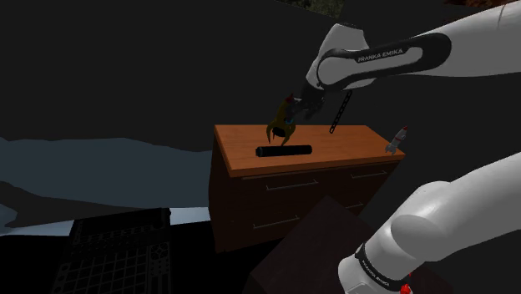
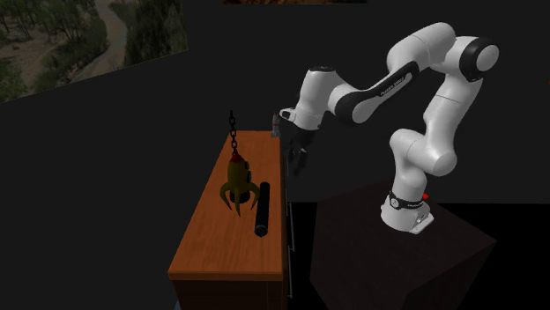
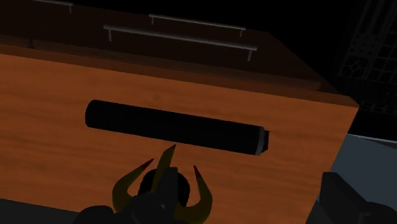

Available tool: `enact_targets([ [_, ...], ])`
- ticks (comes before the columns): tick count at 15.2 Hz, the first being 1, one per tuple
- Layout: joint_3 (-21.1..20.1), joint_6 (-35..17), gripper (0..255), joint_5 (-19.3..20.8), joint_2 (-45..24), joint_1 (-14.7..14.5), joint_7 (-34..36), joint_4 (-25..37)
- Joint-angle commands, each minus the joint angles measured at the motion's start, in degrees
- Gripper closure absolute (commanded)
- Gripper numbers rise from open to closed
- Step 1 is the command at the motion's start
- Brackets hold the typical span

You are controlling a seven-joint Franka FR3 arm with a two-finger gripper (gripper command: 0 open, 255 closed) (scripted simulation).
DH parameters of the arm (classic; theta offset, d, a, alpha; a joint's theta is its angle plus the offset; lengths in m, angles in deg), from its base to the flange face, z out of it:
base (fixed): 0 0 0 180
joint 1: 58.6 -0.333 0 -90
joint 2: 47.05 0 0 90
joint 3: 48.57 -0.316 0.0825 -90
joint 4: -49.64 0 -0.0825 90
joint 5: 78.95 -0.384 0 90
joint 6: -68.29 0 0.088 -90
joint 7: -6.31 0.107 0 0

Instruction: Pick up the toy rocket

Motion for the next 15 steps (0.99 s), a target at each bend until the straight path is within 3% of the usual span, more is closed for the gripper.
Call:
enact_targets([
  [1, 1.0, -4.0, 0, 0.2, -4.0, 0.7, -0.3, 1.0],
  [9, 4.9, -16.4, 0, -1.5, -19.2, 3.1, -2.8, 7.2],
  [15, 6.2, -22.1, 0, -4.9, -28.1, 4.7, -5.4, 12.0],
])
